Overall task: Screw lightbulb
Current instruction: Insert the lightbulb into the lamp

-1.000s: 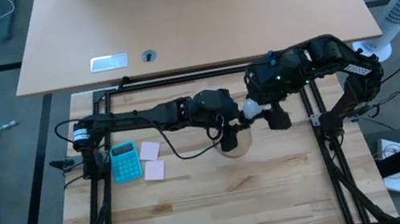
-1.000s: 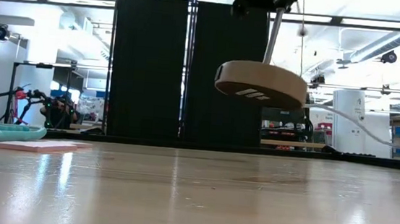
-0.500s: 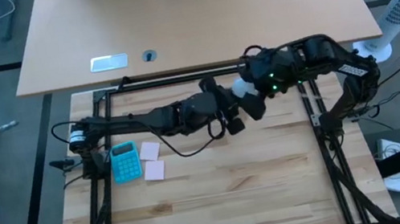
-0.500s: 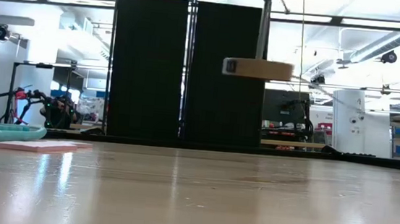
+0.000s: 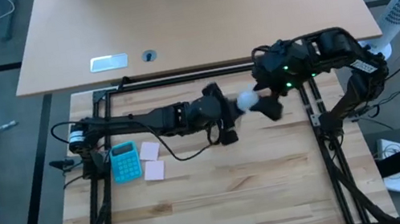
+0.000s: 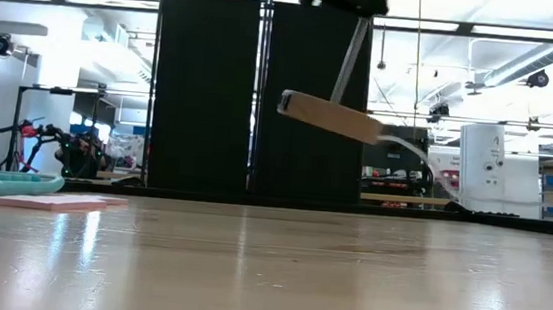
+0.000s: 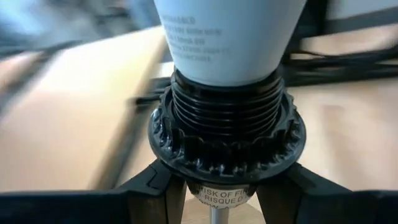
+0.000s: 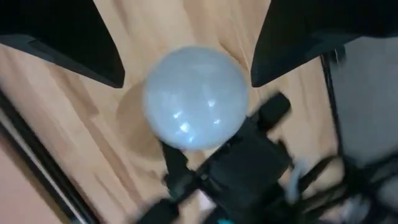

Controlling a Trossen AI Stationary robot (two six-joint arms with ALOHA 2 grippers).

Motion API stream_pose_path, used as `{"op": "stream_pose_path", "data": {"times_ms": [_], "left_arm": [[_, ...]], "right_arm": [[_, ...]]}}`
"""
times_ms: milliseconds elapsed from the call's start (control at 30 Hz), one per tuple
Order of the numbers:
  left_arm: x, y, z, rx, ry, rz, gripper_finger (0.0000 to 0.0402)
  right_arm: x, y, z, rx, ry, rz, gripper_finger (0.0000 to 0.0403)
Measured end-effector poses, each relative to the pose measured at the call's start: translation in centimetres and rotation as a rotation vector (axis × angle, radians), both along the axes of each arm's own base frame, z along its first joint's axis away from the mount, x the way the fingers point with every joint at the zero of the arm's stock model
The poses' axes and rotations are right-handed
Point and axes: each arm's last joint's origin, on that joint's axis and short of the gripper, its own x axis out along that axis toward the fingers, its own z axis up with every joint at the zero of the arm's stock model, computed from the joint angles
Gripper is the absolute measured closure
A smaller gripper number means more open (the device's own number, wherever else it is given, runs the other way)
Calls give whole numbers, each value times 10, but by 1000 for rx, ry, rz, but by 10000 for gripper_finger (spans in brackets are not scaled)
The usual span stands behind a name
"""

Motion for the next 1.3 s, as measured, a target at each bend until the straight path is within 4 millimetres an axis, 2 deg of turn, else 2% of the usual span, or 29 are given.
{"op": "stream_pose_path", "data": {"times_ms": [100,167,467,700,800,1300], "left_arm": [[3,-3,-6,-88,24,-155,259],[7,-4,-13,-133,37,-224,259],[17,-5,-38,-162,125,-372,259],[17,-5,-37,-207,109,-499,259],[17,-1,-37,-240,107,-536,259],[17,9,-32,-269,79,-529,259]], "right_arm": [[-4,3,2,-106,-13,257,54],[-4,5,2,-149,-18,354,55],[22,15,-13,-110,39,455,57],[28,37,-20,-185,45,659,57],[30,41,-22,-254,56,701,58],[37,43,-38,-255,127,713,70]]}}
